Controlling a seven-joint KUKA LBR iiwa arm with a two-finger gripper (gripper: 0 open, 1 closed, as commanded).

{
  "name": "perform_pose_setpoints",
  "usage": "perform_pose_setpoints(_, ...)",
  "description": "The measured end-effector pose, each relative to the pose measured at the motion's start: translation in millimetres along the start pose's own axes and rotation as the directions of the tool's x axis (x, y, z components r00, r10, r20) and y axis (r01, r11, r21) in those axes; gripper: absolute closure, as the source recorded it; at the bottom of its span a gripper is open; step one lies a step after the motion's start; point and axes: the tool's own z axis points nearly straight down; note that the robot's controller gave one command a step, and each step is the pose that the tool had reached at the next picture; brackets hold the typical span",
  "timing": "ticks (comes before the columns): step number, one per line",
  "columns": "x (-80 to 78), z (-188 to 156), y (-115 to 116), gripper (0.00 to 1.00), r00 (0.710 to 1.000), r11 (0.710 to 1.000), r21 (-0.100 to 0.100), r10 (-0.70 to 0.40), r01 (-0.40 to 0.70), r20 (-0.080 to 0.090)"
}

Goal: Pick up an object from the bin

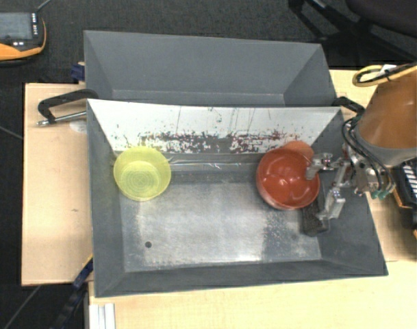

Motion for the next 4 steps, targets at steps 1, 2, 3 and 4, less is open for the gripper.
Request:
perform_pose_setpoints(1,-50.0,62.9,14.9,0.0,0.961,0.961,-0.009,-0.278,0.278,-0.005)
perform_pose_setpoints(2,-49.9,61.6,12.3,1.0,0.961,0.961,-0.004,-0.277,0.277,-0.006)
perform_pose_setpoints(3,-40.2,59.2,7.4,1.0,0.883,0.883,-0.013,-0.47,0.47,0.005)
perform_pose_setpoints(4,-19.0,57.0,6.4,1.0,0.829,0.829,-0.008,-0.558,0.559,0.028)
